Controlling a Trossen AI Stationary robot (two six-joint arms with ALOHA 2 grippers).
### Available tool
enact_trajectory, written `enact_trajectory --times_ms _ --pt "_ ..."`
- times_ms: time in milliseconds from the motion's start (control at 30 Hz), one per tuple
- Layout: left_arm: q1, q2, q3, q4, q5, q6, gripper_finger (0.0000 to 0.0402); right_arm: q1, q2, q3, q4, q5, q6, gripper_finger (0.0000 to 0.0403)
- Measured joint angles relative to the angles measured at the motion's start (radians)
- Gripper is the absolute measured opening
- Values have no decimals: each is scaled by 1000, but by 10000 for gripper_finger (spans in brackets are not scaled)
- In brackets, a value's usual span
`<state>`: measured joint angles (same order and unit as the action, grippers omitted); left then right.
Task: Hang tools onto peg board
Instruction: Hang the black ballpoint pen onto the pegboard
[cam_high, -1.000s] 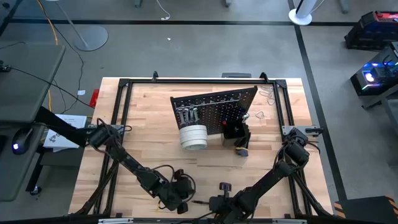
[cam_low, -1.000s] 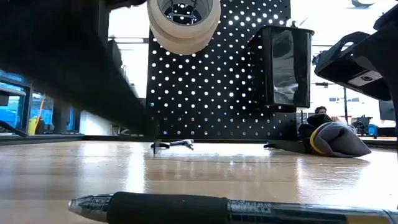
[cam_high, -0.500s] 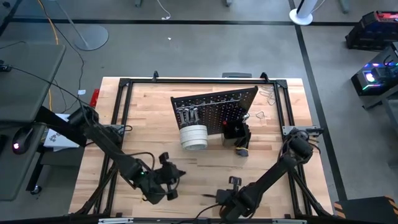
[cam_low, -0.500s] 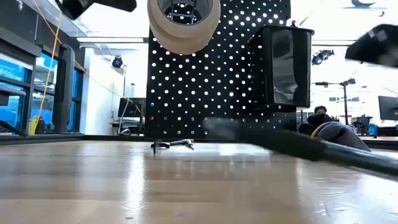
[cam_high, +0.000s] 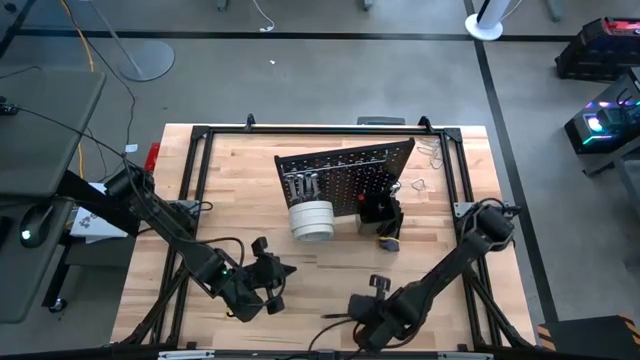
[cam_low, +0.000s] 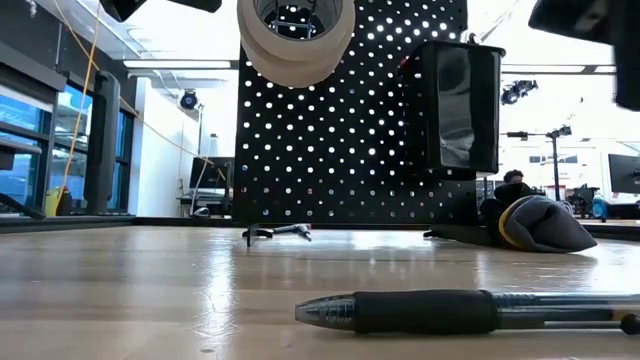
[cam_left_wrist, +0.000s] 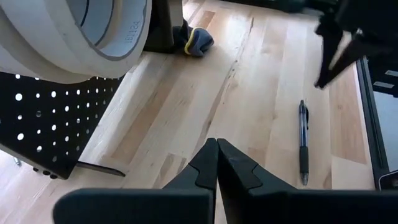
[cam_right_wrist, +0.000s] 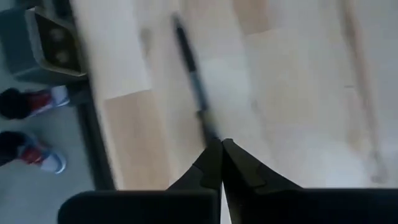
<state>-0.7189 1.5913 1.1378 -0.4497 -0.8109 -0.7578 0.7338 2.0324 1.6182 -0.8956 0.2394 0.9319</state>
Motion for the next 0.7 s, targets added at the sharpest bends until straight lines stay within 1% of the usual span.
enact_trajectory --times_ms 67,100,200,300,367,433,533,700 --pt "0 0 0 0 0 0 0 2 26 3 26 -44 -30 11" --pt "0 0 0 0 0 0 0 2 46 3 31 -87 -54 21" --pt "5 0 0 0 5 1 0 3 104 0 16 -163 -120 69" --pt "5 0 0 -3 40 1 0 0 130 2 -3 -184 -192 130" --pt "5 0 0 -2 44 0 0 -6 132 2 -23 -178 -228 167" --pt "-2 0 0 -2 44 -6 0 -12 121 2 -24 -166 -246 193" --pt "-4 0 0 -2 42 -16 0 -19 112 4 -42 -168 -282 206" --pt "-4 0 0 -2 42 -16 0 -27 110 2 -68 -166 -364 199"
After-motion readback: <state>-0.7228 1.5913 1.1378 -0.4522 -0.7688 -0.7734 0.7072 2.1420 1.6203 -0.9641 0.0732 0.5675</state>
